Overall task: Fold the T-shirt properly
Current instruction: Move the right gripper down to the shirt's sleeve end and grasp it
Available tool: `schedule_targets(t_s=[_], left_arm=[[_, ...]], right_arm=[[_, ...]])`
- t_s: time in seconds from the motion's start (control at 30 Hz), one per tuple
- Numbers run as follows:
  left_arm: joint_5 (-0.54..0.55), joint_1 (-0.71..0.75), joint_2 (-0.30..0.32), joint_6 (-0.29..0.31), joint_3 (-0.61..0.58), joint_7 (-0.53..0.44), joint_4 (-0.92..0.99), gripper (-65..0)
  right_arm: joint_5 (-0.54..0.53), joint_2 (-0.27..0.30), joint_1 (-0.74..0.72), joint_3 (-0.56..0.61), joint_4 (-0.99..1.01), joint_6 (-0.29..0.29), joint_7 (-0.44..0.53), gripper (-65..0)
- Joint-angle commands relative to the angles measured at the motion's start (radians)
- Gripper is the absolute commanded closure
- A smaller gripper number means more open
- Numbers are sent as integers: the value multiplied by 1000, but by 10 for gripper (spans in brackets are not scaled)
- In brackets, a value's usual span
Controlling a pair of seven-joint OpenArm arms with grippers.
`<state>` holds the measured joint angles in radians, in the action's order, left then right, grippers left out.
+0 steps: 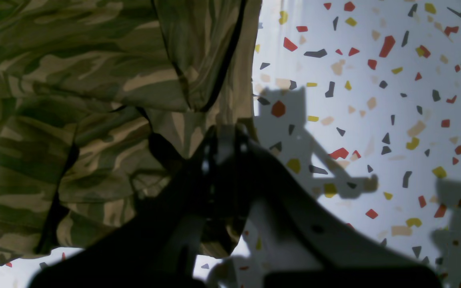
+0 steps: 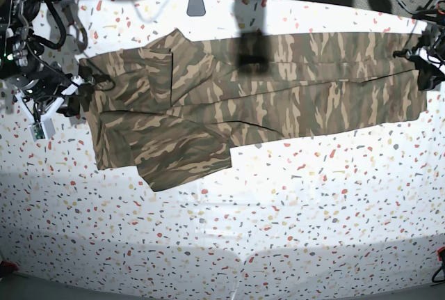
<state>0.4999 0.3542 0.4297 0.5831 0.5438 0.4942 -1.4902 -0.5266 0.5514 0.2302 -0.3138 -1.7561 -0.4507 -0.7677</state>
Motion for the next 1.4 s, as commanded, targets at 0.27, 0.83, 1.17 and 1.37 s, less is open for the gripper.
schedule_targets(t_s=[0.27, 0.83, 1.17, 1.37], left_arm=[[13, -3, 19, -72, 12, -72, -15, -337], [31, -5, -53, -67, 11, -103, -89, -337], [24, -5, -78, -67, 11, -107, -89, -337], [23, -5, -77, -67, 11, -106, -89, -337]], right_arm=[[-56, 19, -18, -10, -18, -6, 19, -157], [27, -157, -567, 312, 302, 16, -71, -372], [210, -279, -926, 356, 761, 14, -70, -372], [329, -320, -1022, 355, 1013, 14, 1, -371]])
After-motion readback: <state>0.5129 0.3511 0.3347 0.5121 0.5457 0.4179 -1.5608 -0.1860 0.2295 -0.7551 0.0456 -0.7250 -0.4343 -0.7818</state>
